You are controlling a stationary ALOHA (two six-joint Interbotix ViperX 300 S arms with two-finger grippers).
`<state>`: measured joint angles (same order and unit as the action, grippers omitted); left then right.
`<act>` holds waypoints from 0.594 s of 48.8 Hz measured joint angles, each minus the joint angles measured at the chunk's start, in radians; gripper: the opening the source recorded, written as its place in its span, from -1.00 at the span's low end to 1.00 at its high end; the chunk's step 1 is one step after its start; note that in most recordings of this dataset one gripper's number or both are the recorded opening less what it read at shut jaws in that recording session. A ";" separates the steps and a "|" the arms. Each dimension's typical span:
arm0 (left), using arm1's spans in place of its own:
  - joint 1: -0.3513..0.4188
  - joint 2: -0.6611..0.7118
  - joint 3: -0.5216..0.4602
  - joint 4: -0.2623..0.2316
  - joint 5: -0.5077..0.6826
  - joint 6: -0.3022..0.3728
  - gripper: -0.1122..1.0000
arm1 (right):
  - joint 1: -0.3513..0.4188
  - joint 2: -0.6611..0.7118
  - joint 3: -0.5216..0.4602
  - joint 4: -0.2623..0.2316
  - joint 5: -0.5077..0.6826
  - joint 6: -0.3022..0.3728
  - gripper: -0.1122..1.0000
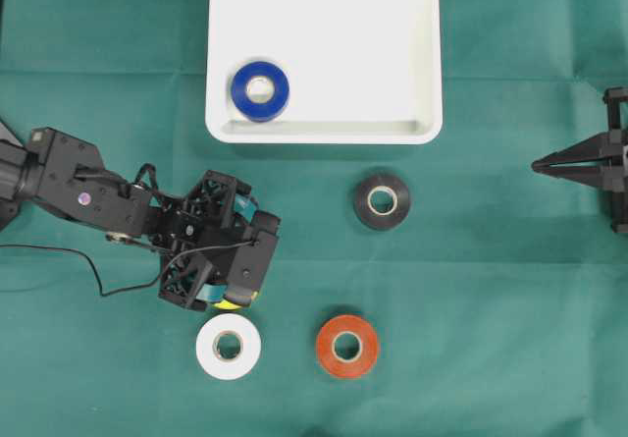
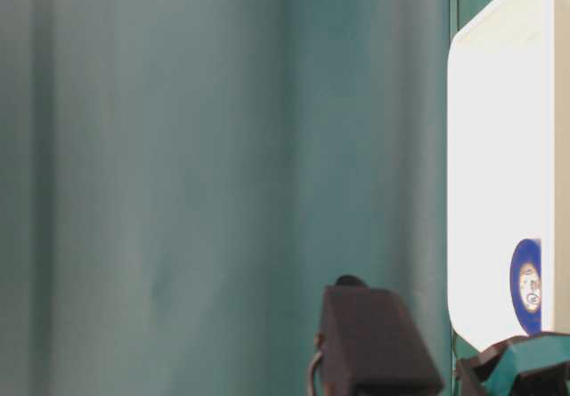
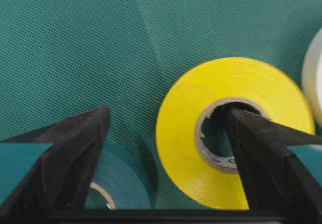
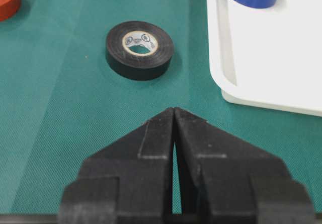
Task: Put the tape into the white case with the left arm.
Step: 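Lower the left gripper onto the yellow tape and grasp it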
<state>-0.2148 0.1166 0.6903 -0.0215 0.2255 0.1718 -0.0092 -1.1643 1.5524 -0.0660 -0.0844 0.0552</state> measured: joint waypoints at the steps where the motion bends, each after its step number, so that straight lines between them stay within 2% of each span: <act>1: 0.000 0.002 -0.002 0.002 0.000 -0.002 0.86 | 0.000 0.000 -0.002 0.000 0.000 0.000 -0.97; 5: 0.002 0.003 -0.003 0.002 0.000 -0.002 0.83 | 0.000 0.000 -0.002 0.000 0.000 0.000 -0.97; 8: 0.002 0.003 -0.003 0.000 0.000 -0.002 0.72 | 0.000 0.000 -0.002 0.000 0.000 0.000 -0.97; 11: 0.002 0.002 -0.003 0.002 0.000 -0.005 0.46 | 0.000 0.000 0.000 0.000 0.000 0.000 -0.97; 17: 0.002 0.003 -0.003 0.000 0.002 -0.012 -0.19 | 0.000 0.000 -0.002 0.000 0.000 0.000 -0.97; 19: 0.002 0.002 -0.005 0.000 0.002 -0.009 -0.34 | 0.000 0.000 0.000 0.000 0.000 0.000 -0.97; 29: 0.003 0.002 -0.014 0.000 0.031 -0.014 -0.35 | 0.000 0.000 0.000 0.000 0.000 0.000 -0.97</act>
<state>-0.2117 0.1181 0.6765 -0.0215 0.2562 0.1580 -0.0092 -1.1643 1.5524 -0.0660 -0.0844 0.0552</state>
